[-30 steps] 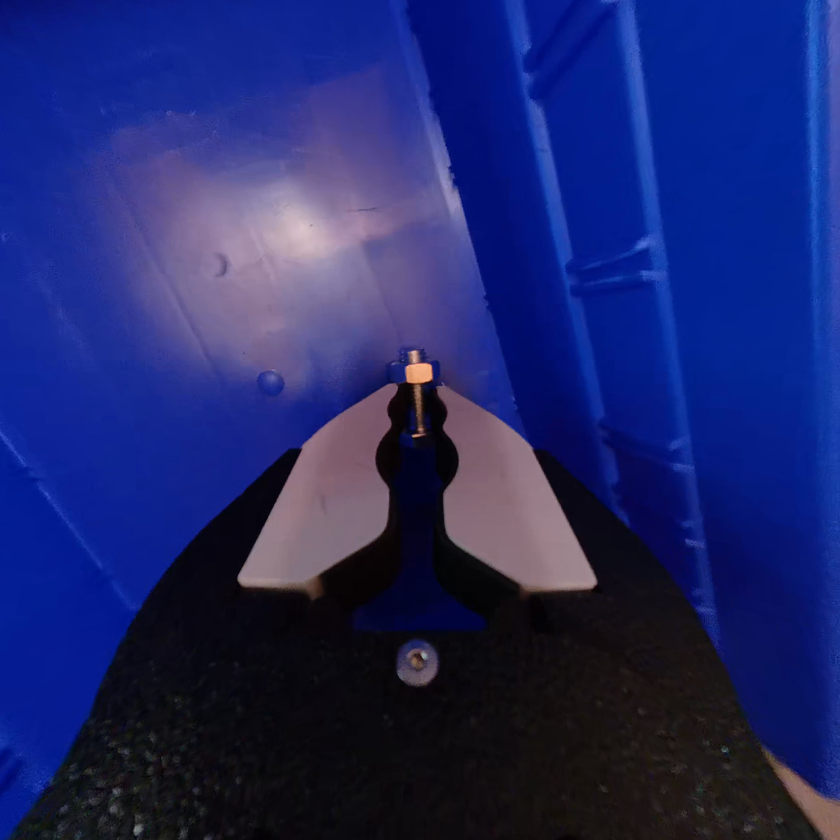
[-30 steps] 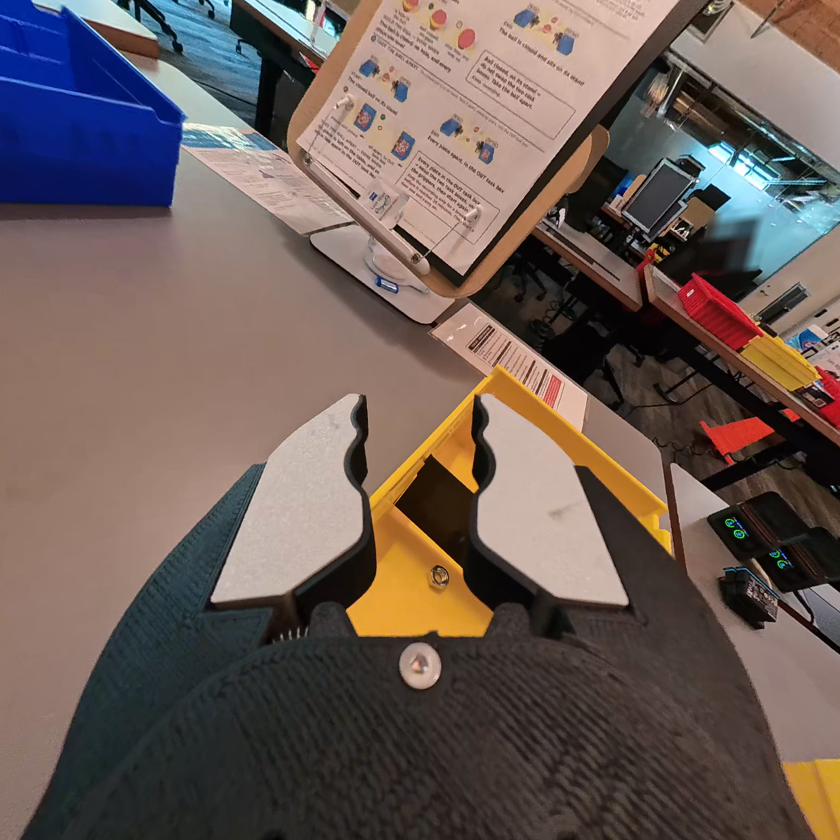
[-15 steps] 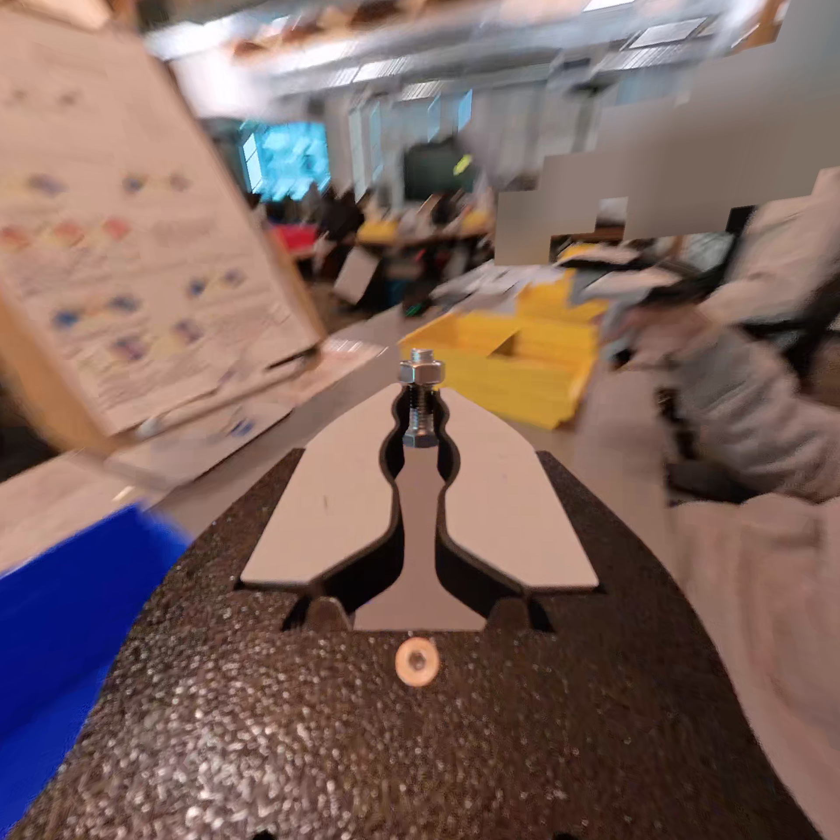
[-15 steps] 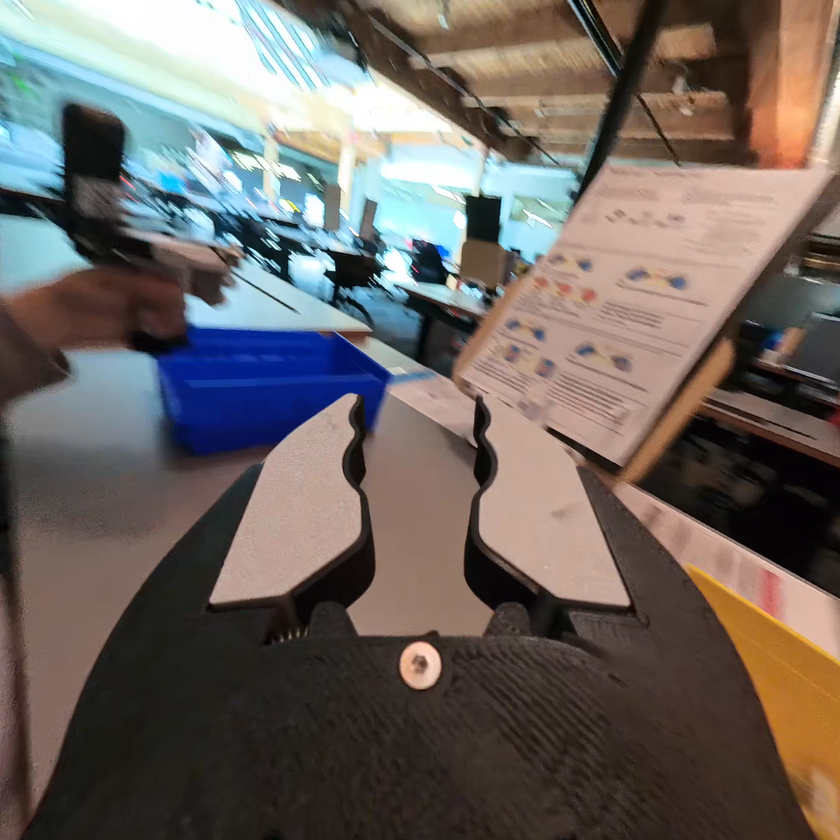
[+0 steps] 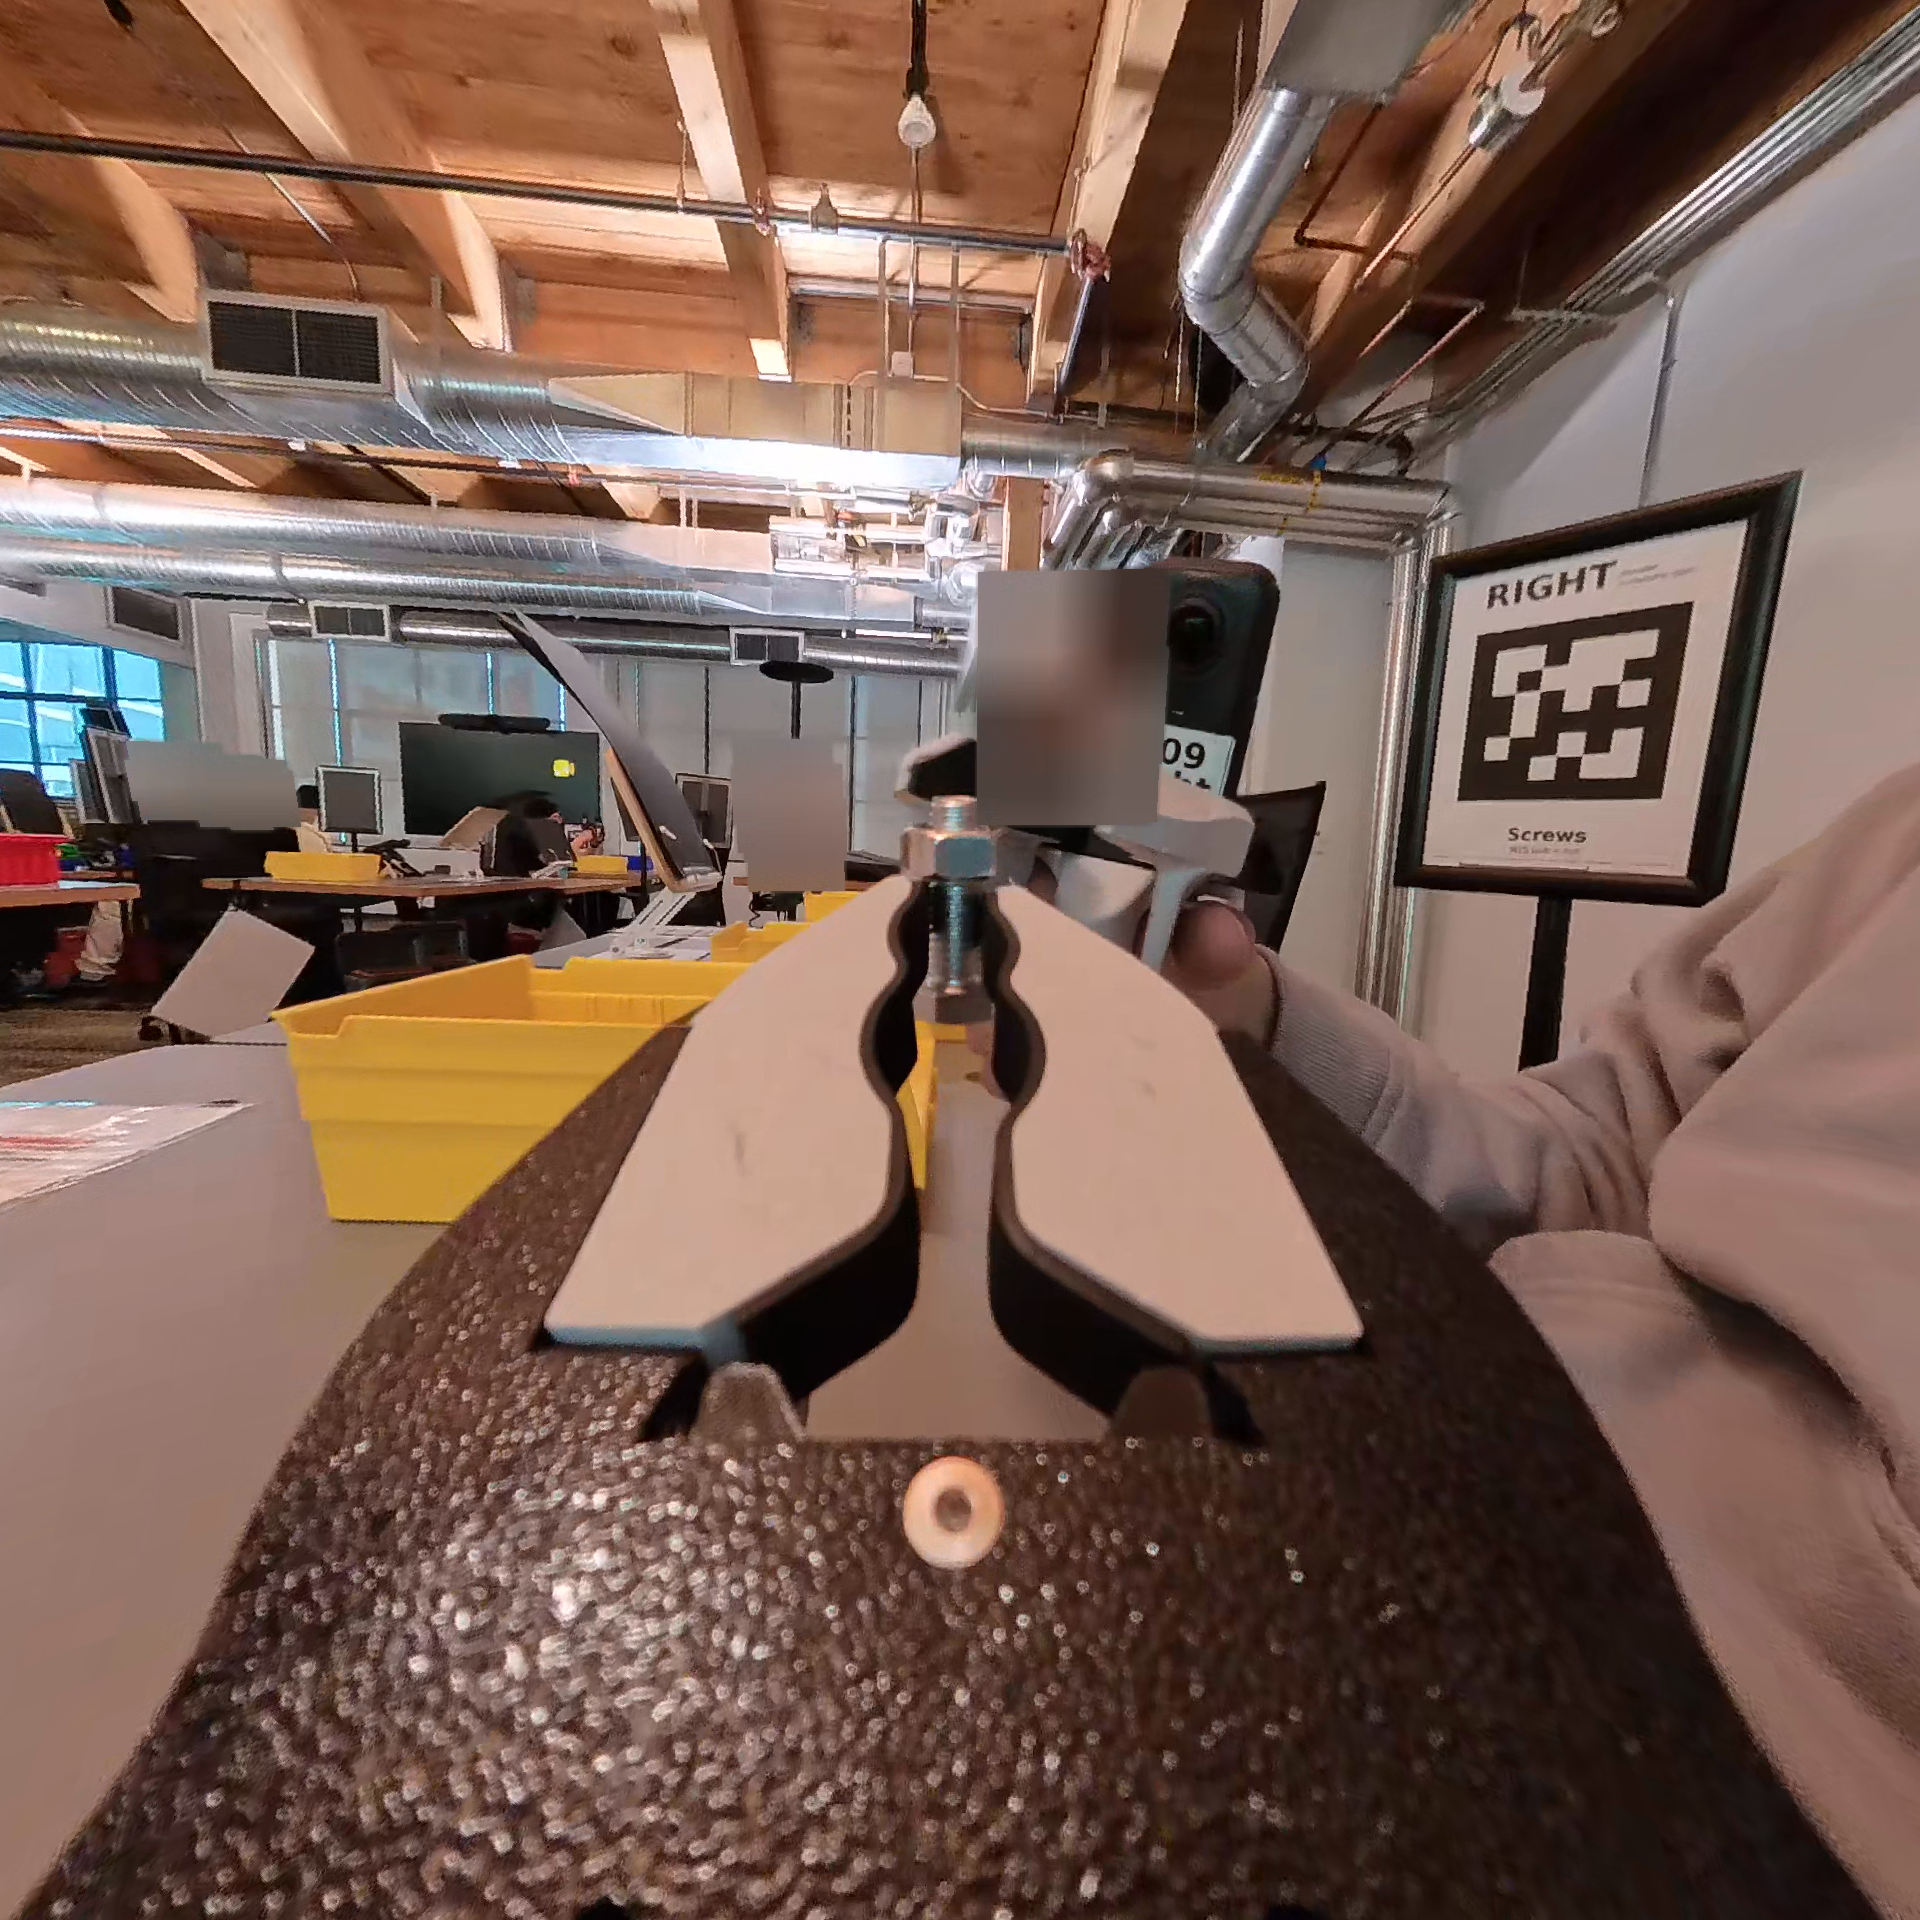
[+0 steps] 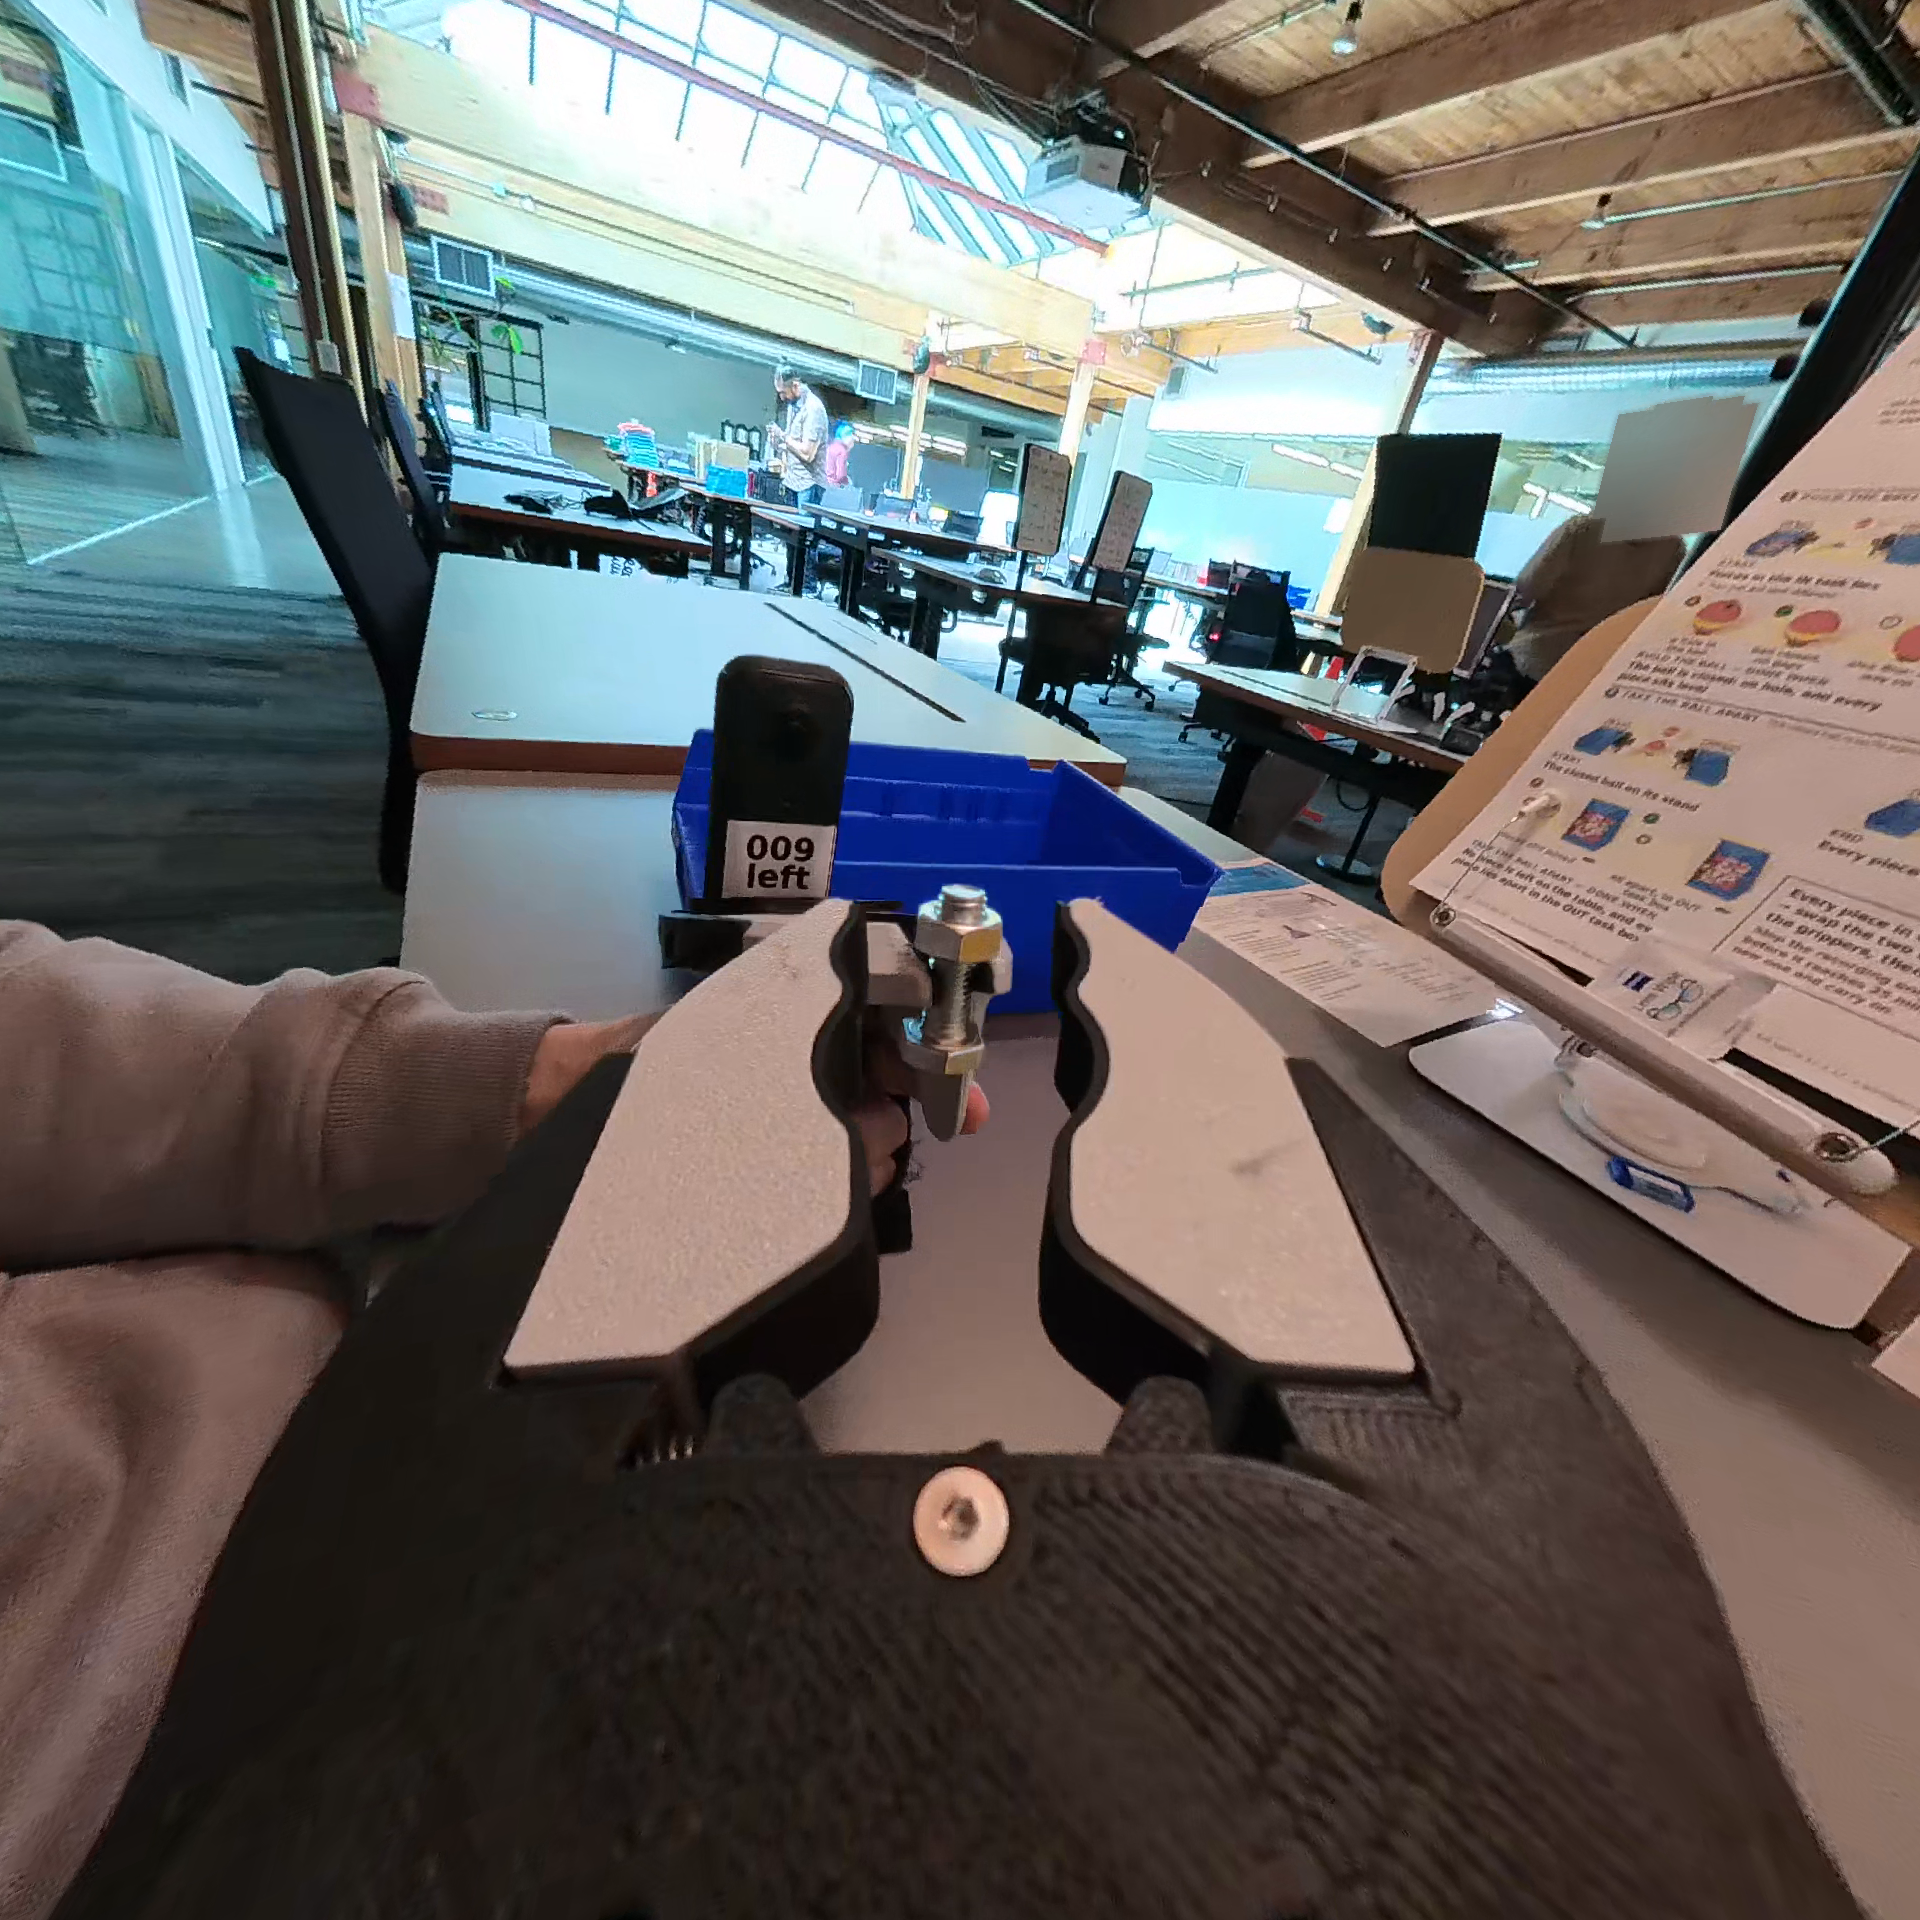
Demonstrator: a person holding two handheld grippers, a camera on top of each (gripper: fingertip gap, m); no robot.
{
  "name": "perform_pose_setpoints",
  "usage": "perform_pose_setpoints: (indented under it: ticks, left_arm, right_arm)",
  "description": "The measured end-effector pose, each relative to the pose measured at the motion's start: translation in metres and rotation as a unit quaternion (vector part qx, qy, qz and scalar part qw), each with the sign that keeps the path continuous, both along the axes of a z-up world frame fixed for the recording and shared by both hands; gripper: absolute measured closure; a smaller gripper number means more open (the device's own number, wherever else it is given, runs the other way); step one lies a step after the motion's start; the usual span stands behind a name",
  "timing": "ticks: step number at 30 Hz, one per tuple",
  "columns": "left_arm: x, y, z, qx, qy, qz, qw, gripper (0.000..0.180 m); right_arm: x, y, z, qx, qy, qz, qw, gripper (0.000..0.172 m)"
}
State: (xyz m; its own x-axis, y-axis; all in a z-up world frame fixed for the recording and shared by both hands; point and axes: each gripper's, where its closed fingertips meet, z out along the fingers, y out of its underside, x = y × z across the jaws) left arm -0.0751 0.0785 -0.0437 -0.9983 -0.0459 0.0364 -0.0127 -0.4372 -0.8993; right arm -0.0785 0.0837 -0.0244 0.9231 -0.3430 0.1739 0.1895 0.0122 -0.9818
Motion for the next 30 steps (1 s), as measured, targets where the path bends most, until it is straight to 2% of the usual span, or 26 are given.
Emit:
perform_pose_setpoints:
  ticks: [5,9,11,13,14,17,19,22,25,29,30]
  left_arm:
    - [-0.009,-0.013,-0.013,0.039,-0.017,-0.01,0.999,0.172]
    - [-0.003,-0.008,-0.019,0.033,0.004,-0.001,0.999,0.172]
    - [0.003,-0.002,-0.019,0.024,0.015,0.004,1.0,0.172]
    - [0.005,0.006,-0.014,-0.003,0.022,0.002,1.0,0.172]
    - [0.007,0.008,-0.015,-0.004,0.025,0.005,1.0,0.172]
    - [0.008,0.004,-0.019,0.01,0.023,0.008,1.0,0.172]
    - [0.007,0.001,-0.021,0.015,0.022,0.008,1.0,0.172]
    - [0.006,-0.001,-0.022,0.02,0.018,0.008,1.0,0.172]
    - [0.006,0.0,-0.022,0.022,0.017,0.01,1.0,0.172]
    - [0.009,0.0,-0.023,0.024,0.021,0.016,0.999,0.172]
    - [0.01,0.002,-0.021,0.014,0.023,0.014,1.0,0.172]
  right_arm:
    - [0.003,0.006,-0.014,-0.017,0.008,-0.004,1.0,0.143]
    - [0.01,0.005,-0.025,-0.048,0.002,-0.009,0.999,0.14]
    - [0.02,-0.005,-0.026,-0.046,0.004,-0.027,0.999,0.136]
    - [0.046,-0.026,-0.027,-0.021,0.044,-0.091,0.995,0.138]
    - [0.047,-0.031,-0.025,0.002,0.055,-0.084,0.995,0.139]
    - [0.024,-0.021,-0.013,0.055,0.068,0.006,0.996,0.137]
    - [0.013,-0.005,-0.017,0.033,0.052,0.029,0.998,0.135]
    - [0.012,0.015,-0.032,-0.013,0.03,0.018,0.999,0.135]
    - [0.019,0.016,-0.03,0.012,0.035,-0.002,0.999,0.142]
    - [0.029,0.001,-0.029,0.025,0.049,-0.011,0.998,0.124]
    - [0.032,-0.005,-0.027,0.038,0.057,-0.016,0.998,0.126]
